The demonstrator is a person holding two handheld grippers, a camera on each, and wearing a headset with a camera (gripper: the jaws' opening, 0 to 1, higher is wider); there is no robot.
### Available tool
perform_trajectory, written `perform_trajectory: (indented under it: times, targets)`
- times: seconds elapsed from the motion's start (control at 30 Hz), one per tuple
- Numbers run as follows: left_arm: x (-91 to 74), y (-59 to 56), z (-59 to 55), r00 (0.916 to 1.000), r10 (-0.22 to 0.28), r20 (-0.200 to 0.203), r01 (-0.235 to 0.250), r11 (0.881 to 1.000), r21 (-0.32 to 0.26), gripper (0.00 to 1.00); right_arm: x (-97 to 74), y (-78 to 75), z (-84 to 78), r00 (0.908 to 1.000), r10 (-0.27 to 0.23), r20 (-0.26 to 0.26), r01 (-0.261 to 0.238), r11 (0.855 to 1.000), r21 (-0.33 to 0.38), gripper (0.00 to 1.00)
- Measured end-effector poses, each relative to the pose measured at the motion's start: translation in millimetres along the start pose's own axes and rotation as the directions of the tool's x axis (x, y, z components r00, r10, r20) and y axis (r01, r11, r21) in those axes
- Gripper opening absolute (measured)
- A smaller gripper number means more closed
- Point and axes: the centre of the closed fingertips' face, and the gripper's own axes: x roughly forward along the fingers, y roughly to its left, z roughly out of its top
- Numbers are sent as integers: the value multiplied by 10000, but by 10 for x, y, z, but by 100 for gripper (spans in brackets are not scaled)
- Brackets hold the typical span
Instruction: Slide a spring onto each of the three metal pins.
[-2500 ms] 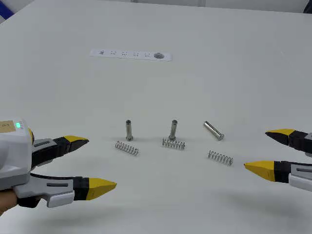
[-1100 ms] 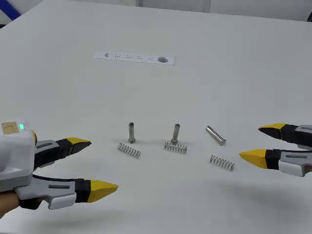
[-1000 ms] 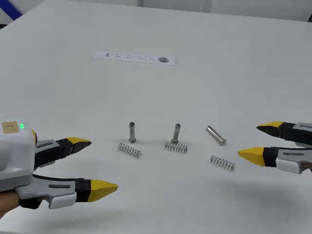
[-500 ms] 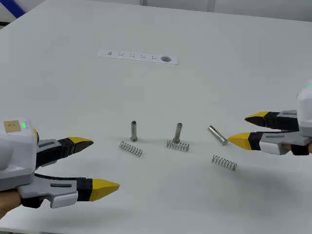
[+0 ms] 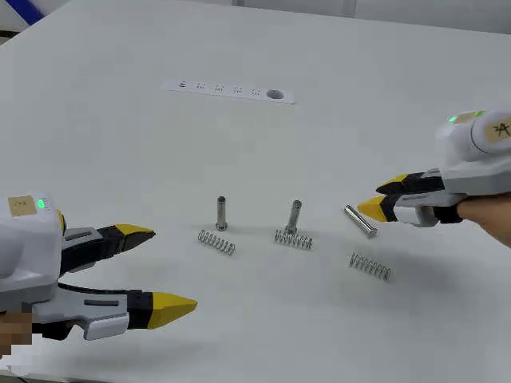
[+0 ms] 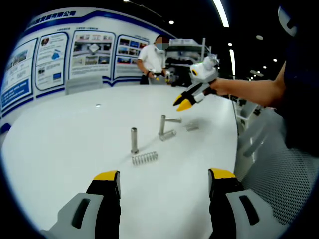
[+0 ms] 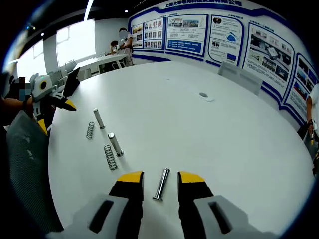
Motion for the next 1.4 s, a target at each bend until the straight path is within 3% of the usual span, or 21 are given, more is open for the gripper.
perform_trajectory:
  times: [0.27,0.53,1.17,1.4]
  targets:
    - [-6,9,-15,10000,9,-41,-9,10000,-35,72,186,-66,-115,9971,-191,-733,226,9986,478,20]
    - [20,-5,-34,9999,-70,-105,69,10000,-62,71,310,-41,-160,9943,-165,-1057,238,9974,676,16]
    - [24,1,-65,9998,-103,-147,100,9998,-197,69,448,-76,-231,9852,-23,-1711,195,9949,986,11]
    - [26,6,-76,9998,-93,-147,89,9996,-264,69,459,-59,-252,9822,36,-1880,76,9983,586,10]
